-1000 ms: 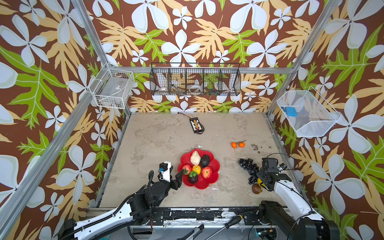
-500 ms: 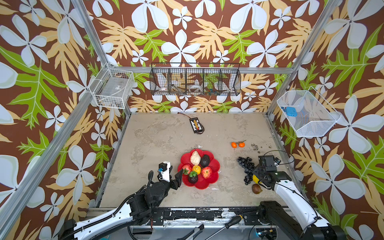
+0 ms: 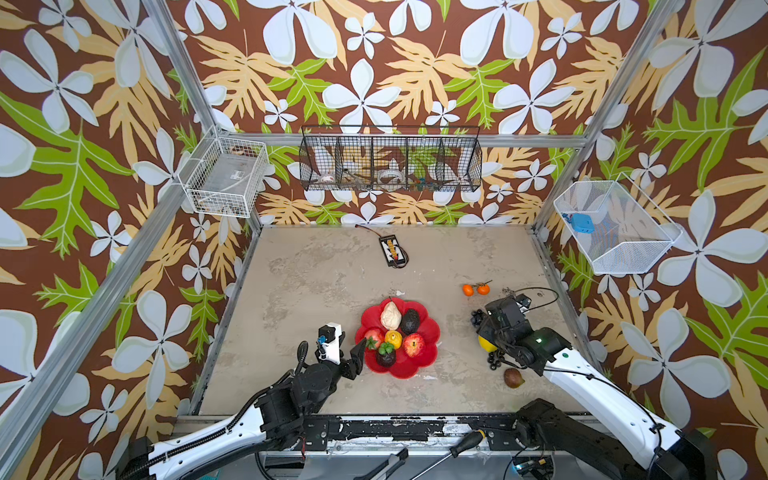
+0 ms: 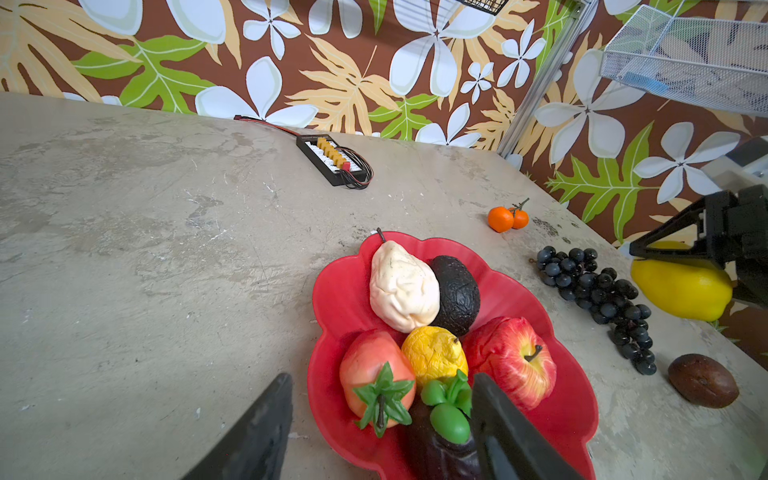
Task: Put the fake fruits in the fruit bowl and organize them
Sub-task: 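Carry the lemon with the right gripper over the red bowl, then lower the lemon into the bowl and open the right gripper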
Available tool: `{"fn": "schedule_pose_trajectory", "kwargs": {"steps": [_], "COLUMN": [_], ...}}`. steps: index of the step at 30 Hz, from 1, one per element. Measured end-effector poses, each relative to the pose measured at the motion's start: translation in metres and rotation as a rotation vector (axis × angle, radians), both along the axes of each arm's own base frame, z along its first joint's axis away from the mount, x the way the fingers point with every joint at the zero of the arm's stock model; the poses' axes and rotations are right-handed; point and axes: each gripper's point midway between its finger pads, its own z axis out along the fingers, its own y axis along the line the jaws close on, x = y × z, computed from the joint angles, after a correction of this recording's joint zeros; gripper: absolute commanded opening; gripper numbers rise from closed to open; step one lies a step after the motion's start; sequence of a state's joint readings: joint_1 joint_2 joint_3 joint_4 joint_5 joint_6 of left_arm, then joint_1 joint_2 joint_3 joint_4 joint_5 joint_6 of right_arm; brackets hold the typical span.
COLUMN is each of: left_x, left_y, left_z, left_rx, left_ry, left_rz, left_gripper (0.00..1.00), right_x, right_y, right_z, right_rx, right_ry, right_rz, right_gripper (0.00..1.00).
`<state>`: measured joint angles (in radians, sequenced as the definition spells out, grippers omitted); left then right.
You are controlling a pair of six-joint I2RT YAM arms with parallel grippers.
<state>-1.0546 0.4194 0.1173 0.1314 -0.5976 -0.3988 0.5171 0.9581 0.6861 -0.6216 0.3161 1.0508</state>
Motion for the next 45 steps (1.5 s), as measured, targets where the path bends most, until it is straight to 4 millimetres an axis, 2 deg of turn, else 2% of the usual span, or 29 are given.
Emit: {"fn": "schedule_pose_trajectory", "kwargs": {"steps": [4, 11, 18, 23, 30, 41, 45], "left_x": [0.000, 0.000, 0.000, -0.001, -0.002, -0.003, -0.003], "left_y": [0.000, 0.000, 0.000, 0.003, 0.006, 0.009, 0.008], "left_z": [0.000, -0.001, 0.001, 0.006, 0.014, 0.019, 0.017], "left_rx": [-0.001, 0.002, -0.008, -0.032, -0.074, -0.101, -0.093], "left_ry": [0.000, -0.002, -0.008, -0.022, -0.046, -0.062, -0.057], "left_rz": [0.000, -0.001, 0.000, 0.004, 0.005, 0.008, 0.008], "left_gripper": [0.69, 0.69, 0.69, 0.71, 0.73, 0.74, 0.74], "right_x": [-0.001, -0.007, -0.035, -0.058, -0.060, -0.054, -0.057], "right_y": [0.034, 0.119, 0.190, 0.226, 0.237, 0.243, 0.245], "right_z": [0.007, 0.036, 0.046, 0.040, 0.021, 0.018, 0.015], "right_rx": [0.020, 0.021, -0.023, -0.079, -0.106, -0.154, -0.171], "right_ry": [-0.031, -0.138, -0.237, -0.302, -0.361, -0.441, -0.424], "right_rz": [0.100, 0.338, 0.545, 0.660, 0.703, 0.739, 0.774], "right_gripper": [0.62, 0.63, 0.63, 0.63, 0.63, 0.64, 0.67]}}
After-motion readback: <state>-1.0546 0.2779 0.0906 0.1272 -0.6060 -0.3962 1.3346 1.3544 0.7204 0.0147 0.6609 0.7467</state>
